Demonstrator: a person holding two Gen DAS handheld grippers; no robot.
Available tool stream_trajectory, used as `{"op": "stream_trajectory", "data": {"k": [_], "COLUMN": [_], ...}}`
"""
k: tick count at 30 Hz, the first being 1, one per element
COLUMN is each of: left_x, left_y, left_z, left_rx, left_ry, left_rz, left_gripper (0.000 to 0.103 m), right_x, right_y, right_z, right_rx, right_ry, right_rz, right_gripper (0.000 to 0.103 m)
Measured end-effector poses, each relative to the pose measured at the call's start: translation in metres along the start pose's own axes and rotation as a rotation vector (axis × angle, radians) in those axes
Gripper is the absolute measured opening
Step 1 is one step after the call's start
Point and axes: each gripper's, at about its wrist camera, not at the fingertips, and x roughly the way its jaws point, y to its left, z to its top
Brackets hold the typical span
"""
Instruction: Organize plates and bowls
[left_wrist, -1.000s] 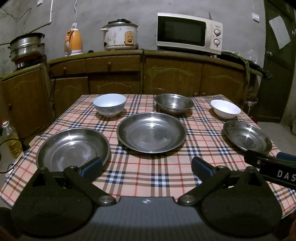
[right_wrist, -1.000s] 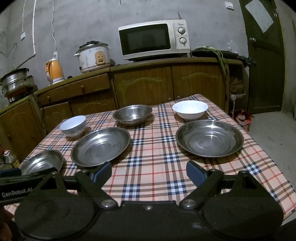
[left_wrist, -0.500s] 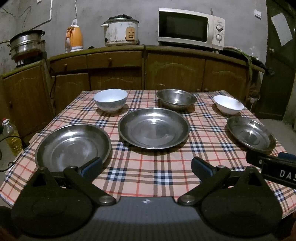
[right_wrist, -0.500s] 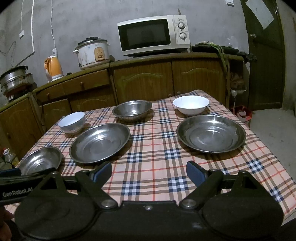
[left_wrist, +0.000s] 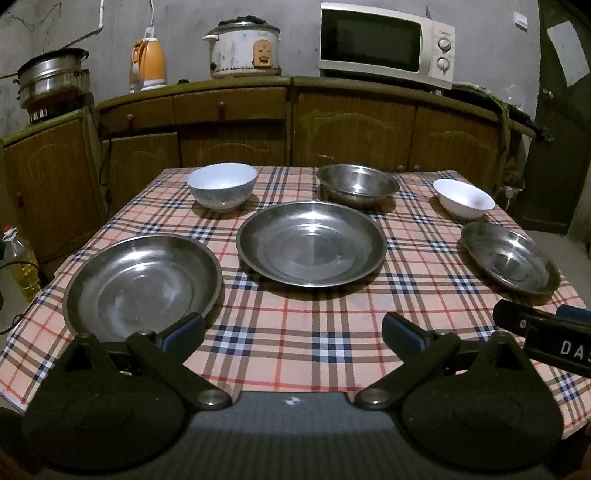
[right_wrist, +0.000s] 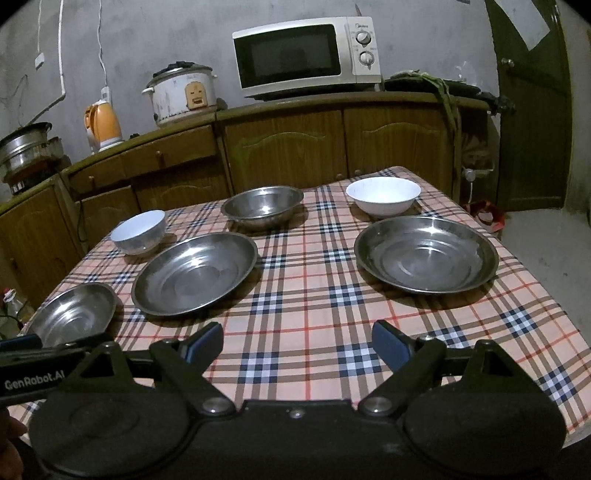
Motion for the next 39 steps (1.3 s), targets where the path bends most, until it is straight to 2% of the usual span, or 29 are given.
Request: {"op": "stream_trajectory", "data": {"k": [20, 32, 39], "left_x": [0.04, 0.09, 0.138], "left_y": [0.015, 0.036, 0.05], "left_z": [0.01, 0.06, 0.087], "left_rx": [-0.028, -0.071, -0.074], "left_ry": [0.048, -0.003, 0.031], "left_rz": [0.035, 0.114, 0.143], "left_gripper": [0.103, 0.103, 0.102], "right_x": [0.043, 0.103, 0.15], "right_y": [0.007, 0.014, 0.031], "right_z": [0.005, 0.047, 0.06], "right_rx": [-0.048, -0.032, -0.087], "right_ry": [0.035, 0.012, 0.043], "right_rz": [0.005, 0.043, 0.075], "right_gripper": [0.103, 0.103, 0.103]}}
